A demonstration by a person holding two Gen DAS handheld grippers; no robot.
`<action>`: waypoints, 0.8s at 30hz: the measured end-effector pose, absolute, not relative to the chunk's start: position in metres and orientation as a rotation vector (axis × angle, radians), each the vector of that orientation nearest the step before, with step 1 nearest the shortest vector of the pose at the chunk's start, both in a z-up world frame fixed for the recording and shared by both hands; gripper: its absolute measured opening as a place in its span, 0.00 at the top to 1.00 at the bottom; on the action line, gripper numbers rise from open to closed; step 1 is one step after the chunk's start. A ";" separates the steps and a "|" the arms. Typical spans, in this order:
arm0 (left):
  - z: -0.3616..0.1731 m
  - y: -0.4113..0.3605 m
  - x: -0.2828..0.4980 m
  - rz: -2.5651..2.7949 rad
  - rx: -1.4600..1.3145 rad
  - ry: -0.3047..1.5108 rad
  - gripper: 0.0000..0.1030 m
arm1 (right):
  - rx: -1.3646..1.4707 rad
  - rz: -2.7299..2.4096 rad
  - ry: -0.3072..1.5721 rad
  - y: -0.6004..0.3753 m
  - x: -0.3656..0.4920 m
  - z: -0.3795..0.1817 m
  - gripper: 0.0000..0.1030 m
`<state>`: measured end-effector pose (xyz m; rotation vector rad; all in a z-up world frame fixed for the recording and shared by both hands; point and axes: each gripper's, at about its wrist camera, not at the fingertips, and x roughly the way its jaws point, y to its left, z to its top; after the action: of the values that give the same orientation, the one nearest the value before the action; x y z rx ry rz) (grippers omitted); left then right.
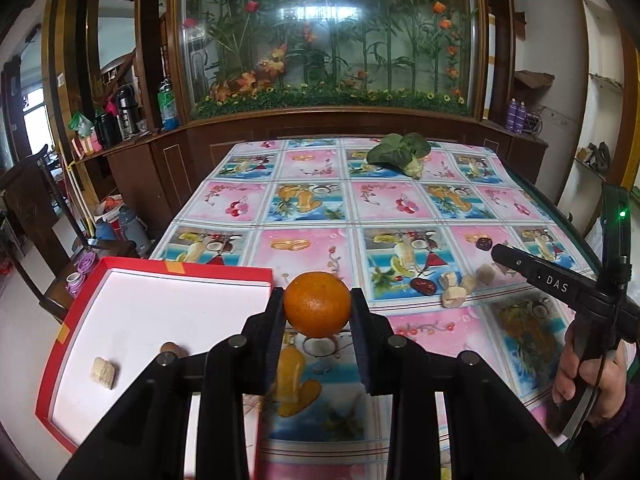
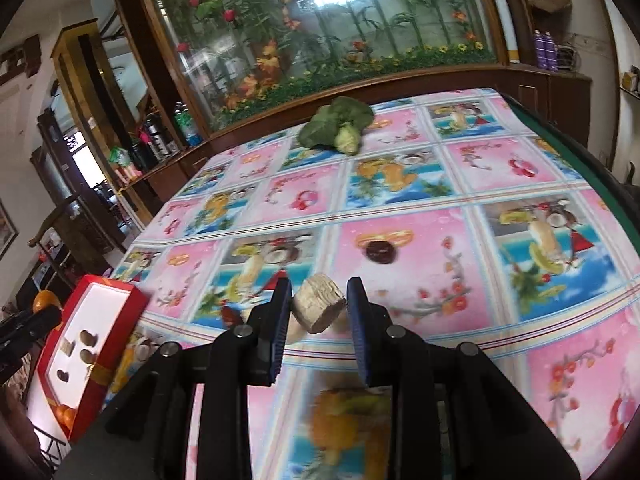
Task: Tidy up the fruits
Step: 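Carry the orange and white cube over the red tray and open both tools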
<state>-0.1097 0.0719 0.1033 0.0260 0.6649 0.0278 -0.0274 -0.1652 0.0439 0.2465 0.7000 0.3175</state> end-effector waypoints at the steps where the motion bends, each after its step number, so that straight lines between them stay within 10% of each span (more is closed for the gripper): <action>1: 0.102 0.076 -0.111 0.039 0.025 0.666 0.70 | 0.256 0.347 0.696 -0.156 -0.029 0.045 0.71; 24: 0.079 0.187 -0.127 0.301 -0.027 0.668 0.70 | 0.154 0.807 0.761 0.063 -0.059 0.047 0.70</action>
<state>-0.1267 0.1869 0.0787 -0.0272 0.6681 0.3012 -0.0594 0.0632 0.0473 0.1542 0.7609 0.8073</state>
